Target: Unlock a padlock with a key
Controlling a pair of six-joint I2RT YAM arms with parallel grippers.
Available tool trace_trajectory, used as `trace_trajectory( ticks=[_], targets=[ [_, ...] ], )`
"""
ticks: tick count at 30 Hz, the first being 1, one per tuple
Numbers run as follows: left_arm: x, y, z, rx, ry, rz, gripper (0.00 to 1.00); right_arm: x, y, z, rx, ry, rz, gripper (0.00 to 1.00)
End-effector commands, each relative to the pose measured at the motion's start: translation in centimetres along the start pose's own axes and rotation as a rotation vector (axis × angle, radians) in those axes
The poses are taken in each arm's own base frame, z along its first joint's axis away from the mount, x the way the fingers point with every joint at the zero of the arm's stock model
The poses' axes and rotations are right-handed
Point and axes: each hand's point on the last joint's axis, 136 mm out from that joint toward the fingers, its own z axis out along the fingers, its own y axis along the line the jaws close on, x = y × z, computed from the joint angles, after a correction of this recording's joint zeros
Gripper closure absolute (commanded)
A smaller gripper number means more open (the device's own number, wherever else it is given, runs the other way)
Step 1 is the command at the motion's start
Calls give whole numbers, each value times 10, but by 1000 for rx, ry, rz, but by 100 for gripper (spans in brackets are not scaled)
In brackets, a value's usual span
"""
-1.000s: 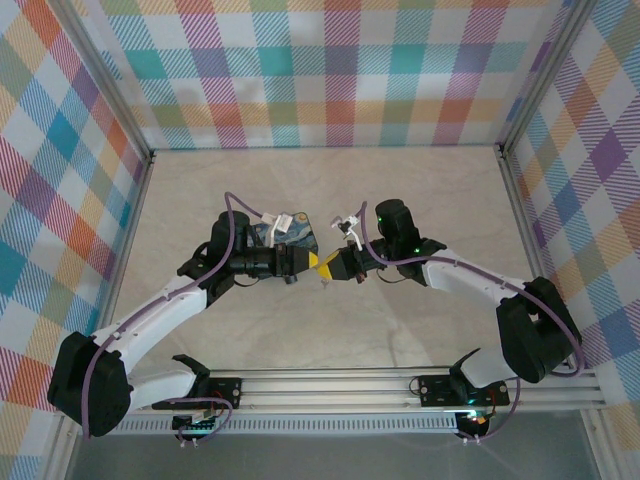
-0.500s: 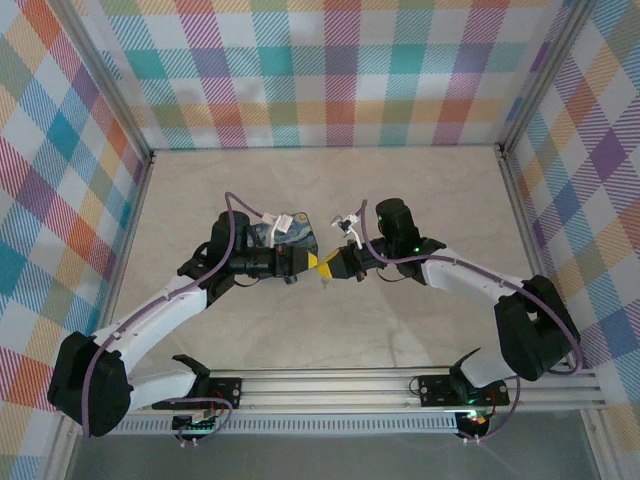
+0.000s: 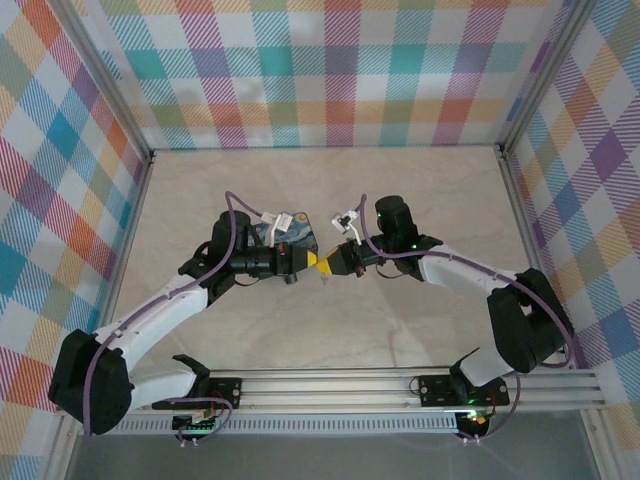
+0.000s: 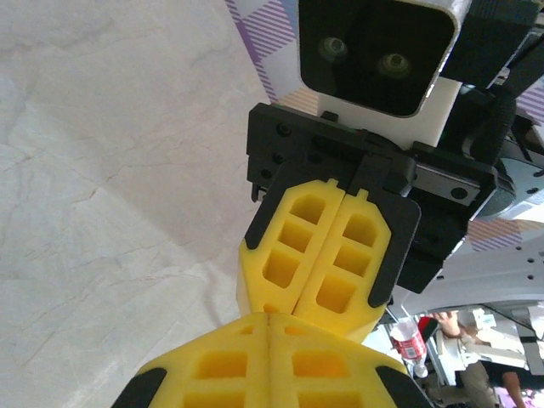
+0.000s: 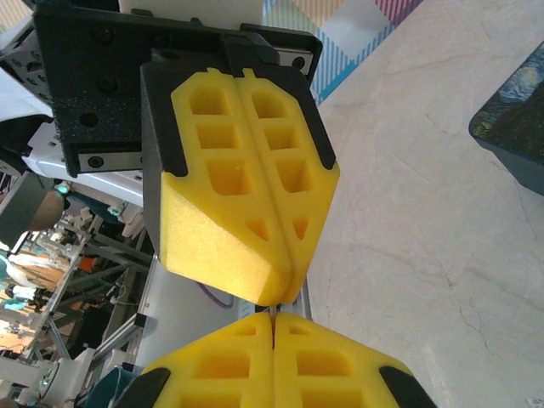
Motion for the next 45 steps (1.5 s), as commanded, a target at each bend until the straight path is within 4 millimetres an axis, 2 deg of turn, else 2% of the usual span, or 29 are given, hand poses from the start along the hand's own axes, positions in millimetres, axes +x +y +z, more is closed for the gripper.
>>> trace_trajectory(
  ticks=[1,2,6,11,20,29,36,45],
  targets=[
    [-4,13,5,-74,-9,-26,100,-23,11,-3,-15,-35,-77,89],
    [-6,20,5,-99,-22,-48,100,-23,8,-4,-1,-37,-71,82],
    [-20,37,3,-144,-101,-136,100,-16,-3,-8,28,-42,-32,65],
    [-31,40,0,-137,-158,-162,100,-14,-17,-13,106,-78,40,56],
    [-39,42,0,-123,-183,-176,100,-22,-45,-21,232,-240,280,54],
    [-41,44,2,-113,-196,-193,100,-27,-40,-21,178,-293,314,55],
    [-42,43,2,-108,-201,-198,100,-30,-35,-10,127,-274,317,59],
    [-43,41,-2,-108,-211,-193,100,-18,-46,-7,160,-250,356,58]
  ],
)
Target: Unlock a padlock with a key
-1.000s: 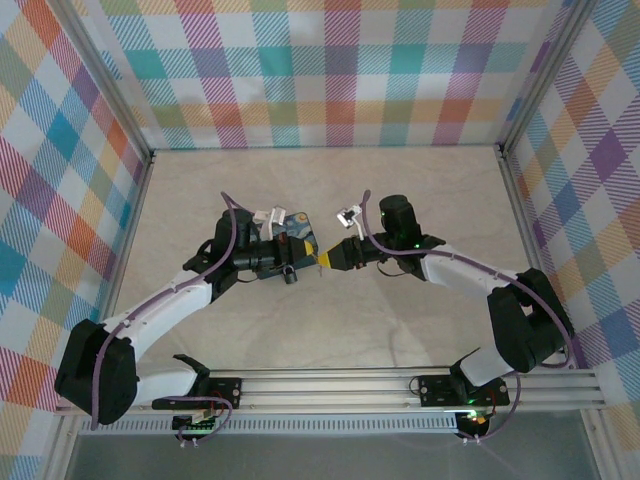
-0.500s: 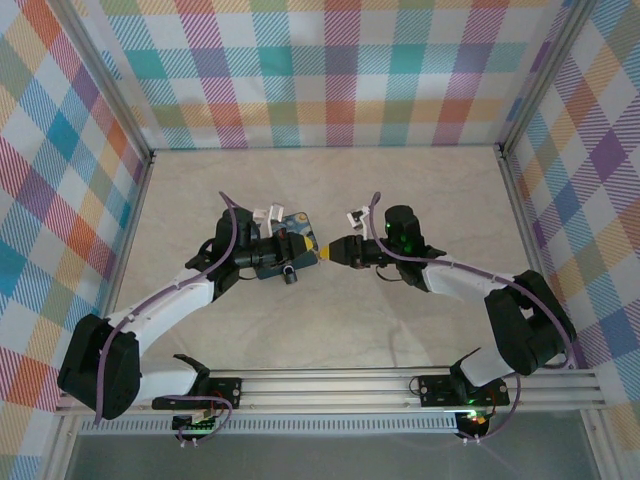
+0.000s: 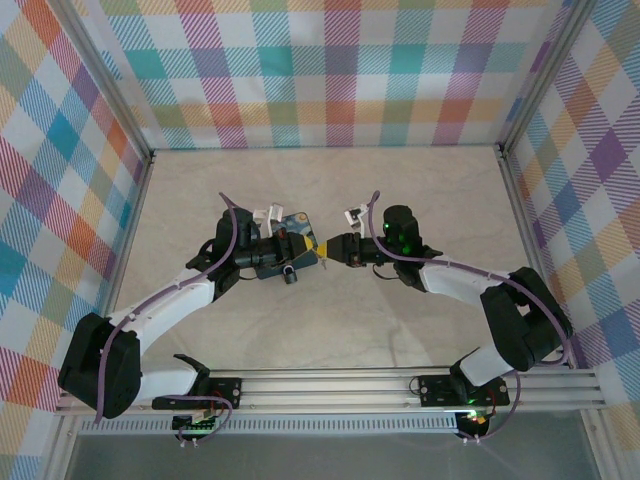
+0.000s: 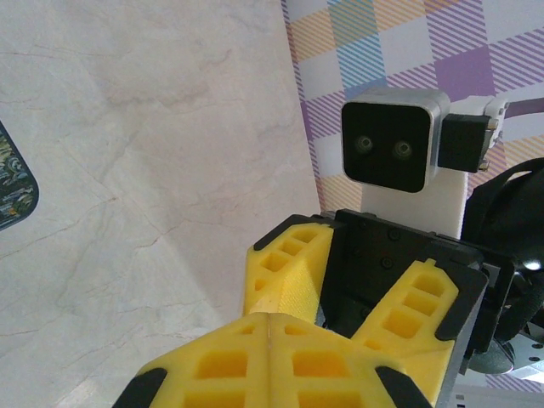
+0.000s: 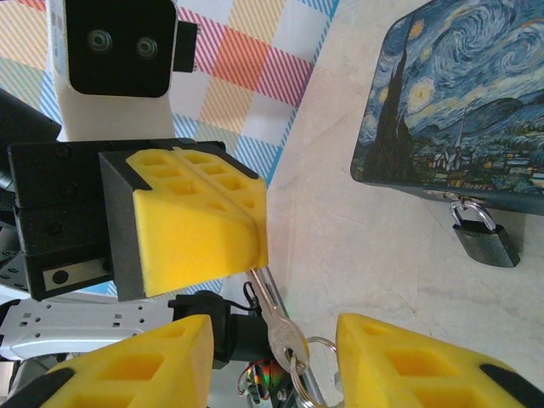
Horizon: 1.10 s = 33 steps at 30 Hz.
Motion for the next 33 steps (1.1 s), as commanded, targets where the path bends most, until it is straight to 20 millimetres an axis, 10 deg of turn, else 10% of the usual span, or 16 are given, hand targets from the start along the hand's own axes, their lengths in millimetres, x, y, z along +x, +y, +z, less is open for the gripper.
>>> trace_trajectory(
  ticks=[1,20,33],
  targets=[
    [-8,-3,-5,15,-38,19,100,3,1,2,-7,14,-5,58],
    [-8,-5,-7,27,-44,10,100,13,1,12,-21,49,-3,67],
    [-6,-2,-9,23,-57,-5,100,11,8,9,-38,22,-36,92]
  ],
)
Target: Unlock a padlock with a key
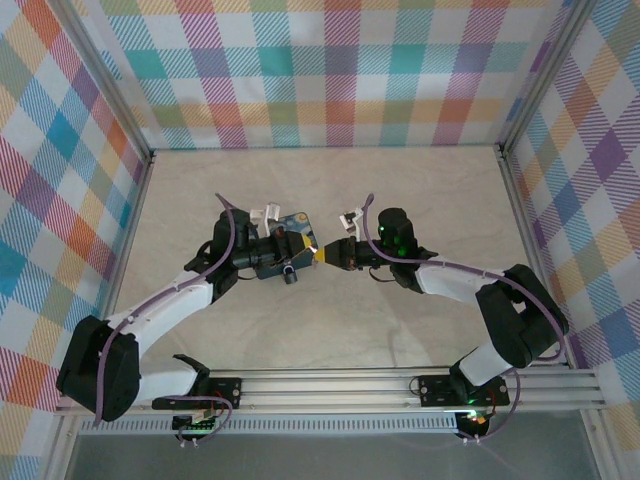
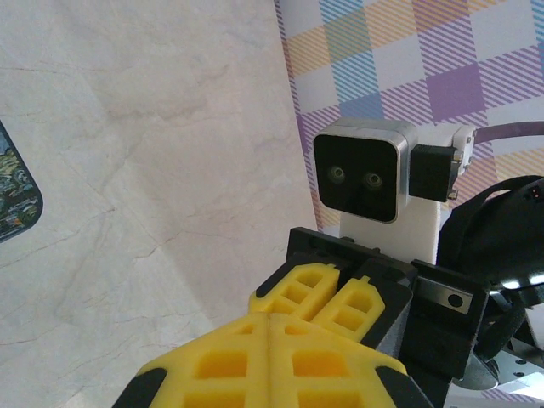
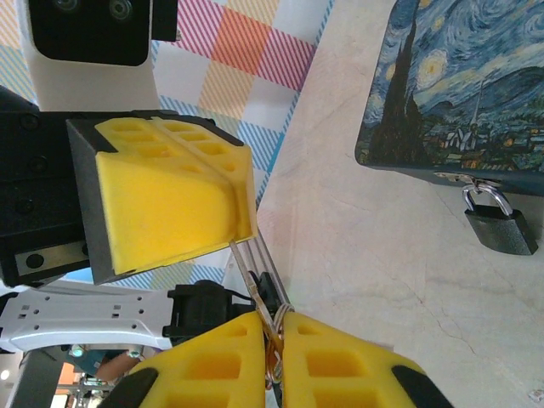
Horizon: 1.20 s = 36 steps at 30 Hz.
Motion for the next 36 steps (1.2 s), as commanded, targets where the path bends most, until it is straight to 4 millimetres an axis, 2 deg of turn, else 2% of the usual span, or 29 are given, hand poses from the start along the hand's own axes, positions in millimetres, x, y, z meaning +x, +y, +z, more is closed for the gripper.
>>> trace_trajectory(
  ticks=[1,3,6,7,9,11,12,14,17,19,22,25,30,36],
  targets=[
    [-2,-1,-5,12,-25,5,100,1,8,-2,-24,-15,-49,95],
    [-2,2,-5,4,-28,-3,100,2,8,-3,-24,-19,-53,99],
    [-5,6,-6,-19,-45,-18,99,4,8,-5,-19,-25,-59,100],
    [-6,8,-6,-31,-52,-24,87,4,7,-6,-12,-29,-60,100],
    [-9,15,-9,-70,-74,-37,50,7,0,-8,31,-25,-58,100],
    [-11,21,-14,-112,-103,-40,29,10,-8,-10,87,-16,-63,100],
    [-12,24,-17,-139,-114,-40,25,12,-12,-13,116,-13,-69,100],
    [-12,37,-24,-220,-133,-47,21,15,-18,-17,161,-3,-81,100],
    [-7,71,-41,-434,-170,-77,20,15,-25,-25,190,-15,-87,100],
    [4,94,-46,-561,-179,-119,20,14,-32,-30,204,-21,-95,100],
    [27,119,-42,-715,-165,-128,21,14,-54,-38,247,-18,-66,100],
    [34,130,-43,-840,-218,-73,23,14,-68,-44,286,-10,-29,100],
    [33,135,-31,-980,-267,38,25,26,-79,-48,311,-7,3,100],
    [35,154,-11,-1031,-294,53,26,32,-72,-53,271,-44,-21,100]
  ],
)
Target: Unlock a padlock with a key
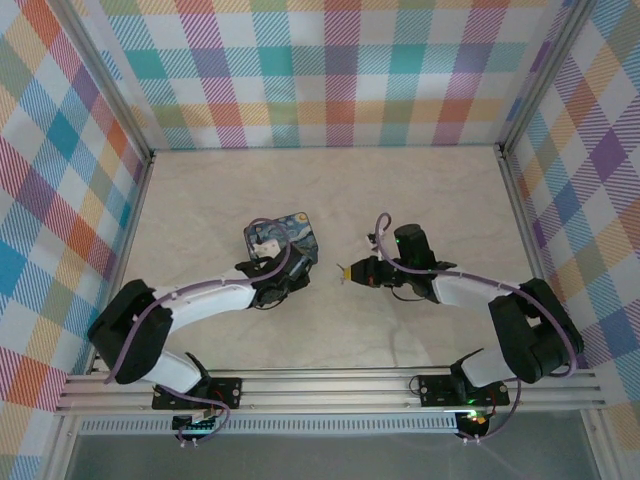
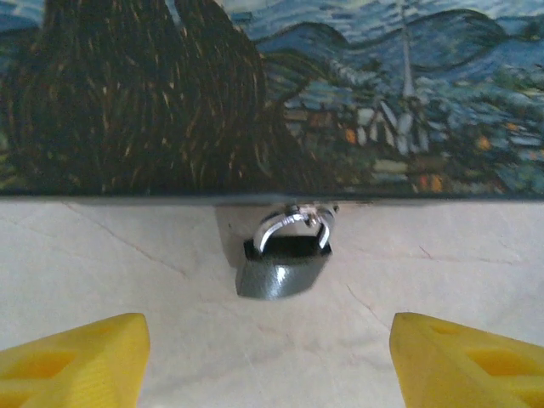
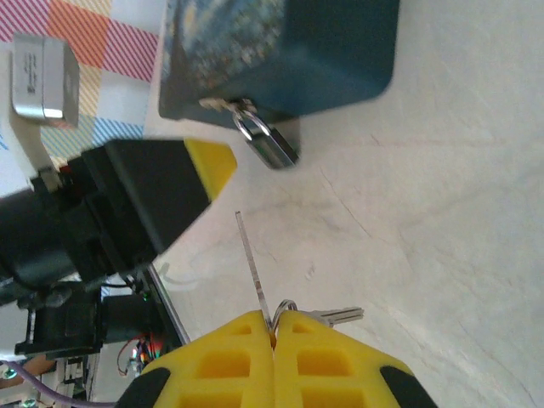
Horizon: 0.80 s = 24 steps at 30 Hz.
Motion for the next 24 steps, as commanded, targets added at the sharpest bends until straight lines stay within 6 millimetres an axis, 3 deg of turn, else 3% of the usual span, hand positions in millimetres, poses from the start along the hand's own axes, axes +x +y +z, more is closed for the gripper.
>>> trace_trajectory(
  ticks=[1,6,12,15,20,24],
  targets=[
    [-12,0,8,-55,-94,-20,27,-5,16,-6,-48,-37,-54,100],
    [-15,-5,22,-116,-118,5,31,1,16,-11,-38,-29,-59,100],
    [-13,-24,38,-102,-106,19,37,5,18,-15,-40,-26,-68,100],
    [-12,-23,45,-140,-101,35,41,6,20,-17,-39,-23,-72,100],
    [-10,-17,47,-181,-97,46,57,7,20,-19,-30,-19,-73,100],
    [-15,-13,37,-200,-101,71,71,10,15,-17,-13,-3,-64,100]
  ],
)
